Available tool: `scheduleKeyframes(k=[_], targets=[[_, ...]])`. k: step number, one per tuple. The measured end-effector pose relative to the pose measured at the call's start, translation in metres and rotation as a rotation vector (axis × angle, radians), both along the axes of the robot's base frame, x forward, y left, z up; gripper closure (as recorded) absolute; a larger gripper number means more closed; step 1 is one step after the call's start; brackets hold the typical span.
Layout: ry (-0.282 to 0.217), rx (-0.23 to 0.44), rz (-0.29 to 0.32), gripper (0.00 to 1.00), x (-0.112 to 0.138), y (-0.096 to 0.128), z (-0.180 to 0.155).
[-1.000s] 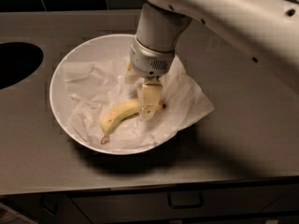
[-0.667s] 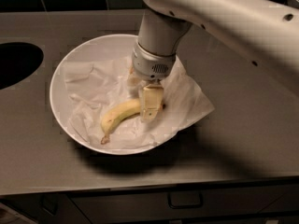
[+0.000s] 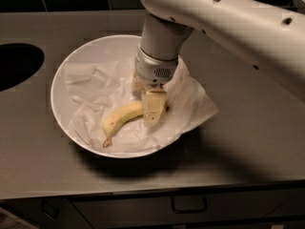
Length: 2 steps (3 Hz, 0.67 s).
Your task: Pick banana from white bowl
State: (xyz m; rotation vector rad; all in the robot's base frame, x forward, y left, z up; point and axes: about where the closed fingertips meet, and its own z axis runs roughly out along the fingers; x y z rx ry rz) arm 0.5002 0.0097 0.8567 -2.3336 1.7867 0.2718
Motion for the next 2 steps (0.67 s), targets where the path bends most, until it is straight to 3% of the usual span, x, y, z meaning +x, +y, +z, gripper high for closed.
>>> scheduleKeyframes(k=[2], targets=[[-0.010, -0.024, -0.036, 0.37, 0.0001, -0.0016, -0.0003]])
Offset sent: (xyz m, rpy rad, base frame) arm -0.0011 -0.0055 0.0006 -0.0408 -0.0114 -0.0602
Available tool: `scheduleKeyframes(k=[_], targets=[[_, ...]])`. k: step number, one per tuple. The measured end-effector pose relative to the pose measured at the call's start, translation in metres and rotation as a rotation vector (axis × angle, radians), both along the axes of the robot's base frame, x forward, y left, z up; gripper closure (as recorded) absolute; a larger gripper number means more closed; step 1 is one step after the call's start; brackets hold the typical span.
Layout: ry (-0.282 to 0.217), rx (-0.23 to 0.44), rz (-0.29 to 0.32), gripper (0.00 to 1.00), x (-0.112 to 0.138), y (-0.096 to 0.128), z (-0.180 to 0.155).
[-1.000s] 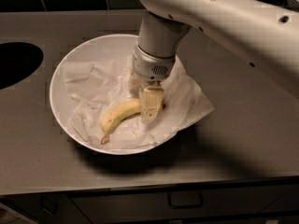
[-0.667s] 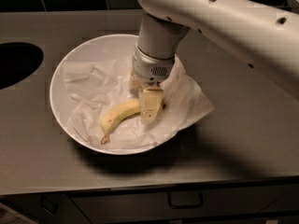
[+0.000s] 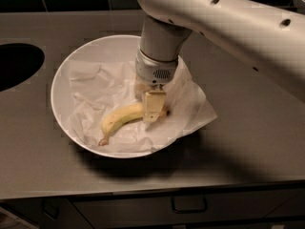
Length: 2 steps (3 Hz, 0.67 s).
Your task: Pick banana from white bowl
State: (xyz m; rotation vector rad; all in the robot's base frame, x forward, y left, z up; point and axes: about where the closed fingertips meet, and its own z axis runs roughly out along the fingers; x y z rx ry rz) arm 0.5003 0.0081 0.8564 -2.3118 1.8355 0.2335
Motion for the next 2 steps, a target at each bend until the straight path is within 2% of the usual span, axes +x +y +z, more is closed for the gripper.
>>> scheduleKeyframes(k=[2], targets=[[-0.062, -0.021, 0.006, 0.38, -0.008, 0.011, 0.023]])
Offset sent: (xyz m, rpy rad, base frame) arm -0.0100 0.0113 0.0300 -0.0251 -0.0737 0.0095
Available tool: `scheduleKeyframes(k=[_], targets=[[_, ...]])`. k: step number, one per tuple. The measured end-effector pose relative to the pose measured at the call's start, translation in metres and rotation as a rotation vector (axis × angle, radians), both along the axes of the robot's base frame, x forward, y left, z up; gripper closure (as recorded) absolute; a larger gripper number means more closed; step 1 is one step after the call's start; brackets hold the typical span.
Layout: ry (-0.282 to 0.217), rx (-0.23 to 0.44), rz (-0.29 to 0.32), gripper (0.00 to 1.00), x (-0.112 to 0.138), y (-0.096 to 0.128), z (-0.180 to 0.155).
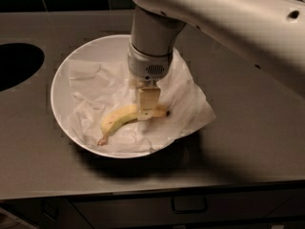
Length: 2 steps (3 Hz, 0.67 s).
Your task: Pick banana from white bowl
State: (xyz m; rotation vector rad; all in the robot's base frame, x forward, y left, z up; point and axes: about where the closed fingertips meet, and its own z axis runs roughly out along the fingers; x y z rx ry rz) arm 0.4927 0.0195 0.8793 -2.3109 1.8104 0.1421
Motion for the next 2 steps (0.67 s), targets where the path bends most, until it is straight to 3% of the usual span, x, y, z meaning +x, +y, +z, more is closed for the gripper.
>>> scheduleKeyframes(k=[2], targets=[[-0.005, -0.006, -0.012, 0.40, -0.0017, 0.0001, -0.0012]])
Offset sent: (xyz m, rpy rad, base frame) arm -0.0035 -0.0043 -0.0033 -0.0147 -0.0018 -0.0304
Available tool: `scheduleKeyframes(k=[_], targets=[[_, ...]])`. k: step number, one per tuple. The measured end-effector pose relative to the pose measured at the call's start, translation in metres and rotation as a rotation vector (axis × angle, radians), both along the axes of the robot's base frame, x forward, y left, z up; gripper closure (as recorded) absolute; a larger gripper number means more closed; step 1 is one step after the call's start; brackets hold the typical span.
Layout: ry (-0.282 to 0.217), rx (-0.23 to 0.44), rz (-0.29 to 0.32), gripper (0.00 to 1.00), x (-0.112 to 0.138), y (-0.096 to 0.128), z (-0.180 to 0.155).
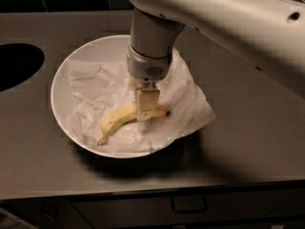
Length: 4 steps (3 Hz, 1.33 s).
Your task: Pick banana from white bowl
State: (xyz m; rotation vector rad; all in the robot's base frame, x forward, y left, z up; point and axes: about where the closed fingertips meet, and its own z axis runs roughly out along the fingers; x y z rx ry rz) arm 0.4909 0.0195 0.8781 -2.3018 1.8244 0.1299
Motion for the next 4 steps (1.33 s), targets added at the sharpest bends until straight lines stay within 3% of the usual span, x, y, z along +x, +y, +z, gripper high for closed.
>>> scheduleKeyframes(k=[1, 4], targets=[[0.003, 0.000, -0.009, 0.44, -0.0002, -0.0023, -0.0031], [0.021, 0.005, -0.020, 0.43, 0.0008, -0.0060, -0.0130]])
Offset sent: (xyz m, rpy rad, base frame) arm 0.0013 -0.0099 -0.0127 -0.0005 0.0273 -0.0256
